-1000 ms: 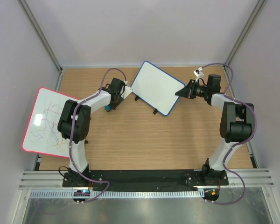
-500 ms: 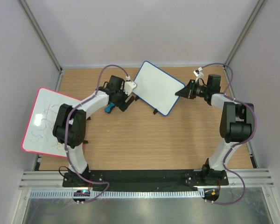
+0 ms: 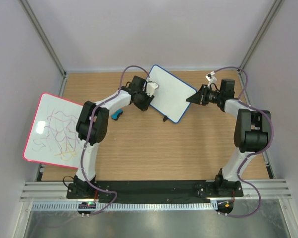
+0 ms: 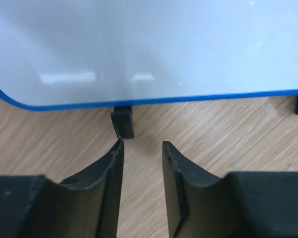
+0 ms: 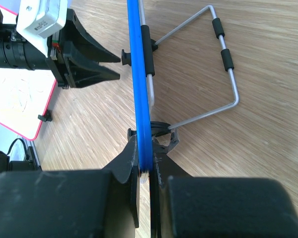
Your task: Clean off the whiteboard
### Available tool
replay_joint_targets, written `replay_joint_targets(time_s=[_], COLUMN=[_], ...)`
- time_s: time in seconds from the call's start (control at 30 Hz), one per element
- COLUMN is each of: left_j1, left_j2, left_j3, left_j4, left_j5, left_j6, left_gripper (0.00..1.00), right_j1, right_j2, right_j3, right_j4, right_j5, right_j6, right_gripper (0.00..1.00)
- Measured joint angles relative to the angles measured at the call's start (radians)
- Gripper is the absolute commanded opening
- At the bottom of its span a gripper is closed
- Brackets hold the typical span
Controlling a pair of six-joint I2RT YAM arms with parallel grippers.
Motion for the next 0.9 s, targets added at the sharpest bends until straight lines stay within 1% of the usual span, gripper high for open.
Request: replay_joint_targets(time_s=[0.07, 0.1, 0.27, 0.37, 0.43, 0.53, 0.7, 0.9], left_j1=[-0.007, -0.01, -0.015, -0.016, -0.018, -0.023, -0.029, -0.049], left_j2=[0.02, 0.027, 0.054, 0.061, 0.064, 0.067, 0.088, 0.138], left_j3=[0.037, 0.051, 0.103, 0.119, 0.124, 0.131, 0.169, 0.256], left_j4=[-0.003, -0.009, -0.055, -0.071, -0.076, -0.083, -0.113, -0.149], left_j5=[-0.003, -0.012, -0.038, -0.05, -0.058, -0.073, -0.082, -0.086], left_j6=[0.0, 0.0, 0.001, 0.003, 0.005, 0.009, 0.018, 0.042], left_gripper=[0.31, 0.26, 0.12, 0.1, 0.09, 0.01, 0.0, 0.0], right_j1=[0.001, 0.001, 0.001, 0.001, 0.002, 0.002, 0.002, -0.013], right_j2=[-0.001, -0.002, -0.002, -0.004, -0.008, -0.013, -0.017, -0.05], right_j3=[0.0, 0.0, 0.0, 0.0, 0.0, 0.0, 0.0, 0.003], right_j4=[-0.004, -0.005, -0.013, -0.016, -0.021, -0.027, -0.042, -0.13], right_j5=[0.002, 0.003, 0.003, 0.003, 0.004, 0.007, 0.01, 0.036], right_j6=[-0.002, -0.003, -0.007, -0.011, -0.017, -0.023, -0.03, -0.077], right_gripper=[0.06, 0.06, 0.06, 0.06, 0.06, 0.06, 0.06, 0.06])
